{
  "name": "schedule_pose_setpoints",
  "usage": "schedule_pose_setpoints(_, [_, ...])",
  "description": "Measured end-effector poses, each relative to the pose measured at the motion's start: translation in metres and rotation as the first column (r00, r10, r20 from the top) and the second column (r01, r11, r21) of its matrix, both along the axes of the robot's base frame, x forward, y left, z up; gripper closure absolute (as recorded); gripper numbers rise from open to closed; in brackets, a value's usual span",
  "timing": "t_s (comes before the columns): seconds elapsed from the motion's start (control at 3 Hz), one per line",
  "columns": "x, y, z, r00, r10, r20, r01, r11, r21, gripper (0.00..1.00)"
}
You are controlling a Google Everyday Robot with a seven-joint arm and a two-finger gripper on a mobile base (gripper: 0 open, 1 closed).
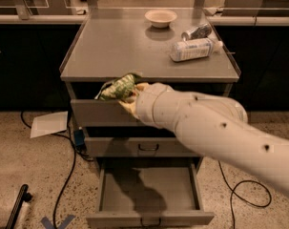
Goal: Pick green jalapeno chip bag from bottom drawer and place on counter
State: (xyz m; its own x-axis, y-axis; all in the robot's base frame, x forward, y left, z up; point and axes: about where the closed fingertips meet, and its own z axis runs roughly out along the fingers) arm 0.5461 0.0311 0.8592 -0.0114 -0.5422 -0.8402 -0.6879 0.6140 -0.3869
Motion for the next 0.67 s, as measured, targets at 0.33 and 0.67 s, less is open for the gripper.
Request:
schedule_pose_setpoints(0.33, [0.044,0.019,0.011,0.9976,0.069,0.004,-0.069,0.998,0.004,1.0])
schedule_pose_setpoints(0.67, [0.066,0.031,0.036,0.9929,0.109,0.047,-0.109,0.994,0.002,1.0])
